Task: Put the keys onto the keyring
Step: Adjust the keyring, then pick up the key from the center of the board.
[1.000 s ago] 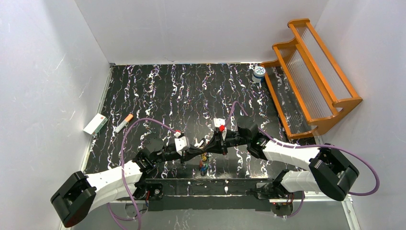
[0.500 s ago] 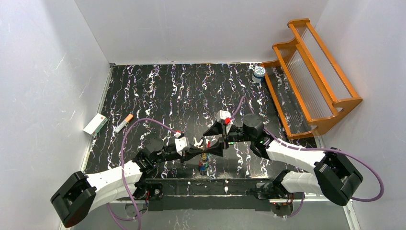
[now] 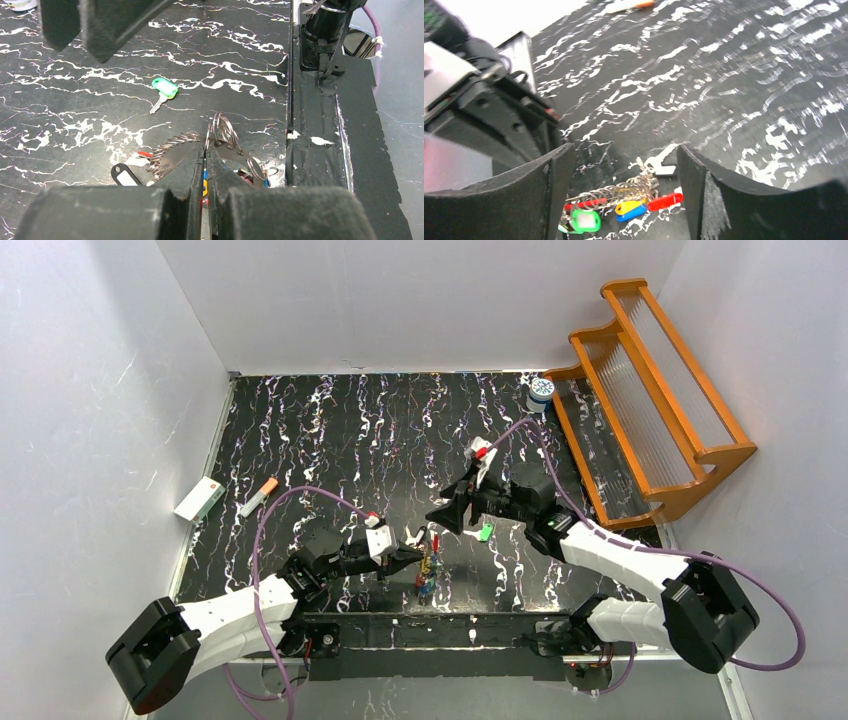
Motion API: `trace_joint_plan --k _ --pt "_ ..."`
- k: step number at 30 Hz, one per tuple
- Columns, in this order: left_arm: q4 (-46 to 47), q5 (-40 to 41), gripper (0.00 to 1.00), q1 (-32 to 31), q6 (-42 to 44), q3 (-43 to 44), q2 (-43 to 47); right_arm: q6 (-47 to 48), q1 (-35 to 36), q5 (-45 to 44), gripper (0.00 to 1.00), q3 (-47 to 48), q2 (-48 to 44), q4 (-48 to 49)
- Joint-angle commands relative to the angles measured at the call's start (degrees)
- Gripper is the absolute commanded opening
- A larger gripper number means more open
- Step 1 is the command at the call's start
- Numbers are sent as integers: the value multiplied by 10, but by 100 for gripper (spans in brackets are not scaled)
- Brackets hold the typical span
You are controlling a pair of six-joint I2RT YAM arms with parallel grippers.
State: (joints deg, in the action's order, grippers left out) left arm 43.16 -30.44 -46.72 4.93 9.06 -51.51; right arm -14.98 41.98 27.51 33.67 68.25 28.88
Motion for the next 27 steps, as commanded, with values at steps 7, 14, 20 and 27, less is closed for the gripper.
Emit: trace_joint_plan --k 7,14,20,27 --pt "-1 8 0 1 12 22 -1 -92 -21 -259 77 45 -17 -233" --pt "-2 6 0 0 16 26 -11 -179 -35 -271 66 45 6 -359" --pt "-3 5 0 1 15 26 -10 -290 -46 -337 53 28 1 -442" --pt "-4 2 0 1 17 27 -11 -385 -75 -317 47 33 32 -497"
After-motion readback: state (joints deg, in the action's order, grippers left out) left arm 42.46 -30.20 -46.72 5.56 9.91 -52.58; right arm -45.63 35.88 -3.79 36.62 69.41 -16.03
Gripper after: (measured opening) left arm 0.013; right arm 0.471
